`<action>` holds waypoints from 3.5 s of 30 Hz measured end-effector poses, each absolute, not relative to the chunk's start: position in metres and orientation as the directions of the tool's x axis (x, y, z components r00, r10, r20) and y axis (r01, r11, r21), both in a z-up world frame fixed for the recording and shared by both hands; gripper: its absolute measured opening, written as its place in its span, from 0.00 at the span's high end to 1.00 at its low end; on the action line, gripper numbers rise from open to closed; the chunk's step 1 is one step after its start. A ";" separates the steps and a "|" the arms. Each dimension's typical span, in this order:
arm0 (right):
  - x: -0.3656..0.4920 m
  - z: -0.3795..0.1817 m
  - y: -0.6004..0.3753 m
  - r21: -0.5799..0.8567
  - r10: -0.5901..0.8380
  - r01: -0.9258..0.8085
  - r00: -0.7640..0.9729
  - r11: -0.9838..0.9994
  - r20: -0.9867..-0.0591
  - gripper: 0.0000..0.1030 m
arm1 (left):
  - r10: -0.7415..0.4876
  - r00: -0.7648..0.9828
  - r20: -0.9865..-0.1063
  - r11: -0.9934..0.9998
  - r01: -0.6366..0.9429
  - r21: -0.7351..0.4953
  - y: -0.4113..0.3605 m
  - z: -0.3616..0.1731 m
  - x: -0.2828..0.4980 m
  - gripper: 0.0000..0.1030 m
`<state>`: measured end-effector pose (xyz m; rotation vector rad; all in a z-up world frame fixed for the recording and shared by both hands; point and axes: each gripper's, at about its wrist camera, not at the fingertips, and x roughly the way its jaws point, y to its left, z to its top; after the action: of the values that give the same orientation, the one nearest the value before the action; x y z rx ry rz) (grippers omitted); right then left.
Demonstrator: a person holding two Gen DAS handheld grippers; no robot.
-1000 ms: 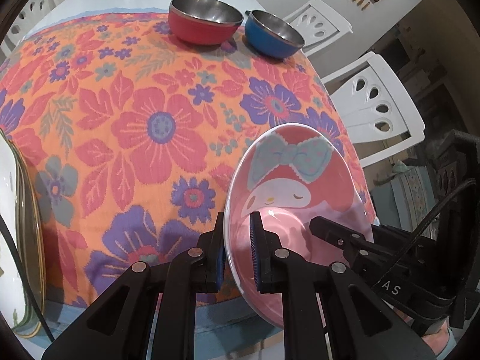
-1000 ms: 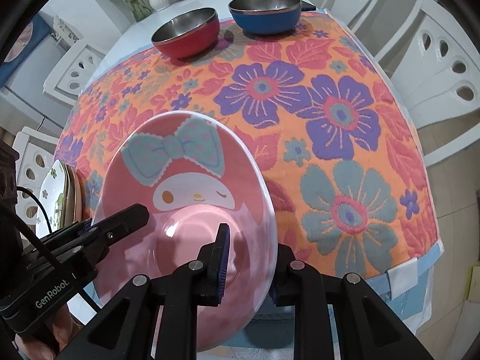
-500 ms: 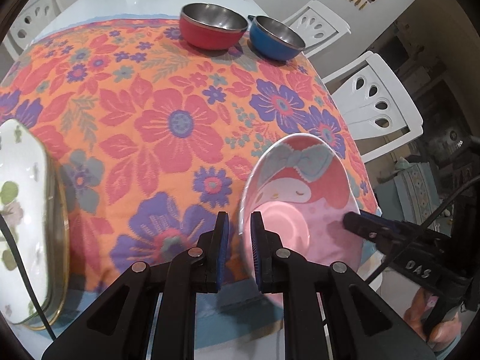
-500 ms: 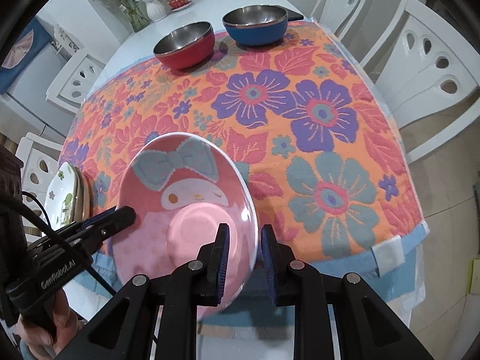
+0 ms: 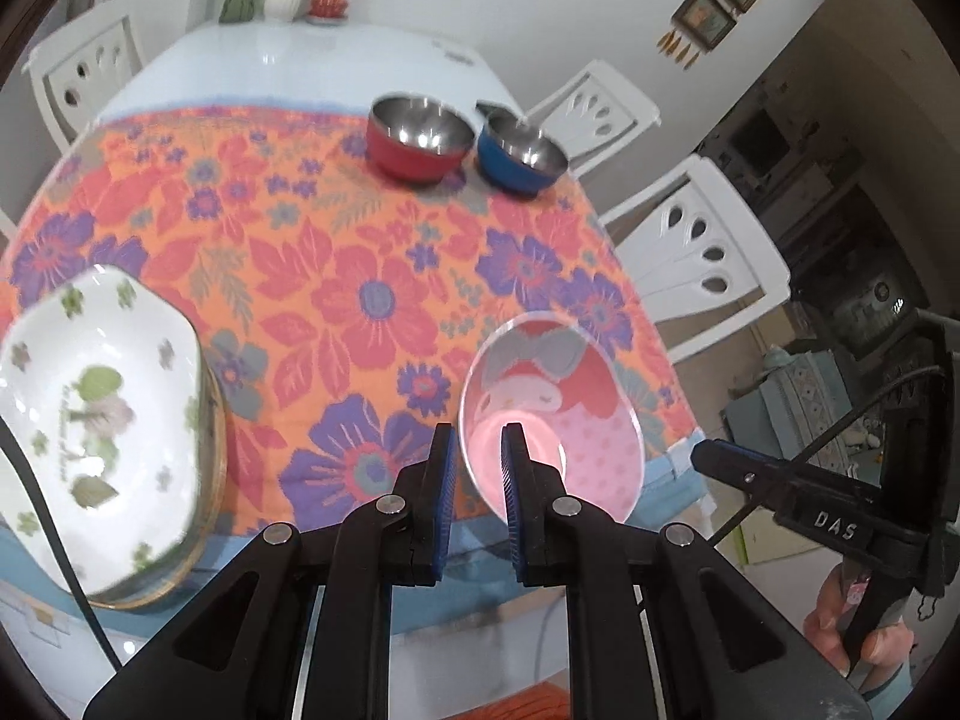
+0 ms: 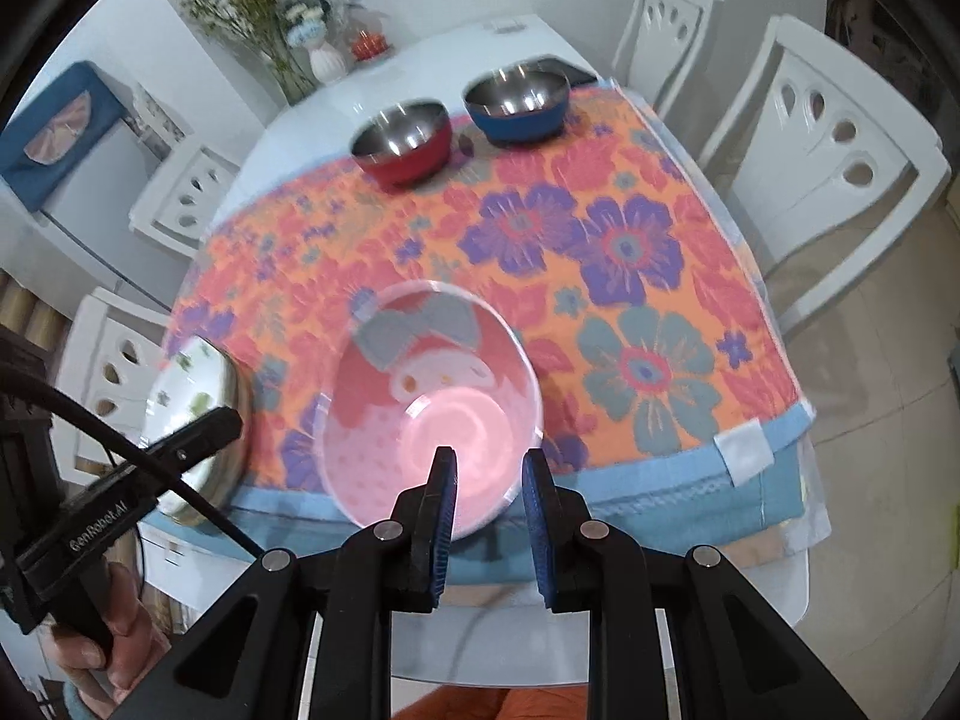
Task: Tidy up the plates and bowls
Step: 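Open the left tool and move it toward the red steel bowl, then grasp the rim of the red-outside steel bowl with the left tool, then carry the red steel bowl over the pink bowl and lower it inside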
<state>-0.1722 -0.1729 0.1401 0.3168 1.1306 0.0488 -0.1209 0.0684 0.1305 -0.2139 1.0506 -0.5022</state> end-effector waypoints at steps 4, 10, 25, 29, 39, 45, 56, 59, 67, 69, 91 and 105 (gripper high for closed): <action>-0.162 0.171 -0.168 0.298 0.217 0.095 0.488 0.950 -0.845 0.80 | -0.492 0.448 -0.747 0.865 0.350 -0.360 0.072 0.159 -0.110 0.88; -0.118 0.195 -0.168 0.335 0.247 0.078 0.524 0.939 -0.815 0.77 | -0.483 0.508 -0.713 0.869 0.375 -0.322 0.073 0.194 -0.064 0.83; 0.067 0.136 -0.181 0.439 0.346 0.134 0.433 0.888 -0.832 0.45 | -0.439 0.419 -0.795 0.897 0.261 -0.358 0.059 0.145 0.114 0.72; 0.110 0.113 -0.176 0.416 0.338 0.116 0.409 0.902 -0.848 0.45 | -0.439 0.352 -0.827 0.896 0.239 -0.374 0.044 0.111 0.163 0.72; 0.179 0.050 -0.172 0.432 0.376 0.114 0.330 0.895 -0.866 0.45 | -0.455 0.274 -0.847 0.890 0.173 -0.422 0.029 0.055 0.228 0.71; 0.196 0.031 -0.169 0.435 0.387 0.103 0.304 0.895 -0.870 0.54 | -0.462 0.248 -0.852 0.886 0.167 -0.432 0.022 0.032 0.242 0.71; 0.196 0.028 -0.157 0.377 0.344 0.062 0.296 0.924 -0.891 0.70 | -0.441 0.299 -0.847 0.894 0.232 -0.383 0.015 0.038 0.237 0.81; 0.191 0.037 -0.158 0.385 0.351 0.060 0.301 0.921 -0.887 0.70 | -0.442 0.312 -0.841 0.893 0.239 -0.381 0.017 0.048 0.230 0.81; 0.172 0.078 -0.150 0.375 0.345 0.021 0.348 0.927 -0.872 0.70 | -0.453 0.373 -0.810 0.890 0.253 -0.380 0.027 0.089 0.205 0.81; 0.166 0.089 -0.147 0.373 0.344 0.012 0.362 0.928 -0.867 0.70 | -0.456 0.393 -0.798 0.888 0.261 -0.378 0.030 0.101 0.196 0.81; 0.011 0.173 -0.137 0.385 0.349 -0.004 0.435 0.923 -0.830 0.70 | -0.485 0.468 -0.738 0.872 0.317 -0.372 0.047 0.178 0.041 0.81; -0.109 0.134 -0.168 0.351 0.284 0.146 0.351 0.925 -0.892 0.69 | -0.544 0.324 -0.774 0.829 0.351 -0.436 0.015 0.135 -0.068 0.81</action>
<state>-0.1092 -0.1677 0.1338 0.4056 1.2184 0.0922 -0.0684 0.0146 0.1354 -0.2019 1.0928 -0.5924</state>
